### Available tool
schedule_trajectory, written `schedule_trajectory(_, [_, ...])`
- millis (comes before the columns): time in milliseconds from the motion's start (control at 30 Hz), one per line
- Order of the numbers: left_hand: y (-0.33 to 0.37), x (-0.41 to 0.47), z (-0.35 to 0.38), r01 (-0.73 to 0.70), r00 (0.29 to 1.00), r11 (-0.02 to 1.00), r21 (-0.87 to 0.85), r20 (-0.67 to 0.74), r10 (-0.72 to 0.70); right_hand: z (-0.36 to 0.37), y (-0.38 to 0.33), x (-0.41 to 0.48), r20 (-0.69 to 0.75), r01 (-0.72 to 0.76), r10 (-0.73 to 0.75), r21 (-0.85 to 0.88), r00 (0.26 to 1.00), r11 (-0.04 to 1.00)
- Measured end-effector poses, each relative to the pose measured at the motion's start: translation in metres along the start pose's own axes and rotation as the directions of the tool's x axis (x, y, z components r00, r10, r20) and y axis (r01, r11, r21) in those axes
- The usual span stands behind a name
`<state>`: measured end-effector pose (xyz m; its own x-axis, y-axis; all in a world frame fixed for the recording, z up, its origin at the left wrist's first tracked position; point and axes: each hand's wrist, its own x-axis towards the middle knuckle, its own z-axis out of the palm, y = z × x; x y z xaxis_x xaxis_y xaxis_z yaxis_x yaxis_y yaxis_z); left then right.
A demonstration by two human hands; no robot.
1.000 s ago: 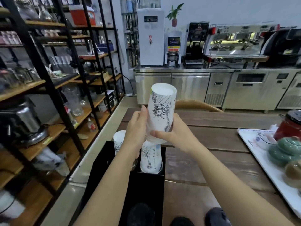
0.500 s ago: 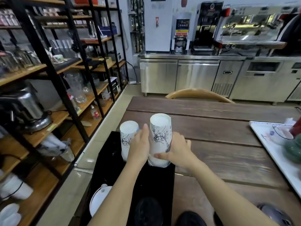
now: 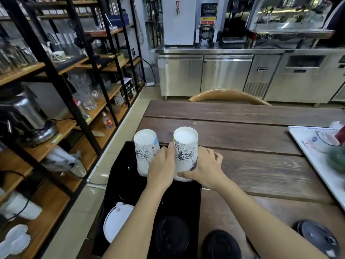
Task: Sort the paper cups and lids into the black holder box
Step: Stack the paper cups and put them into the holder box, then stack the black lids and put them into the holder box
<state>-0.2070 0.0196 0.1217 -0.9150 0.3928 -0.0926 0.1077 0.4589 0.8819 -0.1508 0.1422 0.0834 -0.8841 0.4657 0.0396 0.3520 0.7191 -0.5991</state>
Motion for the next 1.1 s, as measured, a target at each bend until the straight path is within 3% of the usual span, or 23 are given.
schedule_trajectory(200, [-0.005, -0.008, -0.003, -0.016, 0.998, 1.0, -0.006, 0.057, 0.017, -0.008, -0.001, -0.011, 0.009, 0.016, -0.016, -0.052, 1.0, 0.999])
schedule_trajectory(267, [-0.005, -0.015, -0.004, -0.03, 0.993, 0.998, 0.048, -0.11, 0.035, -0.015, 0.0, -0.018, -0.015, 0.0, -0.001, -0.049, 1.0, 0.999])
schedule_trajectory(333, [0.001, -0.029, -0.005, -0.106, 0.943, 0.992, 0.069, -0.308, 0.122, -0.024, 0.003, -0.027, -0.047, -0.004, 0.002, -0.054, 0.999, 0.999])
schedule_trajectory(400, [0.007, -0.042, 0.0, -0.248, 0.895, 0.968, 0.036, -0.373, 0.244, -0.031, 0.009, -0.038, -0.105, 0.016, -0.019, -0.03, 0.994, 0.999])
schedule_trajectory(467, [0.01, -0.056, 0.011, -0.382, 0.867, 0.923, 0.052, -0.327, 0.377, -0.034, 0.017, -0.052, -0.15, 0.013, -0.01, 0.017, 0.989, 1.0])
schedule_trajectory(600, [0.001, -0.09, 0.045, -0.467, 0.881, 0.877, 0.115, -0.031, 0.473, -0.035, 0.037, -0.085, -0.158, -0.034, 0.042, 0.056, 0.987, 0.998])
schedule_trajectory(700, [-0.023, -0.121, 0.073, -0.416, 0.902, 0.888, 0.193, 0.211, 0.377, -0.03, 0.055, -0.109, -0.086, -0.061, 0.068, 0.08, 0.994, 0.995])
schedule_trajectory(800, [-0.048, -0.148, 0.097, -0.292, 0.916, 0.903, 0.314, 0.364, 0.169, -0.018, 0.073, -0.129, 0.04, -0.122, 0.119, 0.085, 0.992, 0.989])
schedule_trajectory(933, [-0.077, -0.163, 0.117, -0.136, 0.926, 0.874, 0.466, 0.374, -0.055, 0.001, 0.092, -0.15, 0.241, -0.182, 0.174, 0.009, 0.955, 0.983])
schedule_trajectory(1100, [-0.106, -0.167, 0.128, -0.028, 0.921, 0.868, 0.496, 0.349, -0.17, 0.023, 0.103, -0.174, 0.424, -0.254, 0.244, -0.035, 0.872, 0.967])
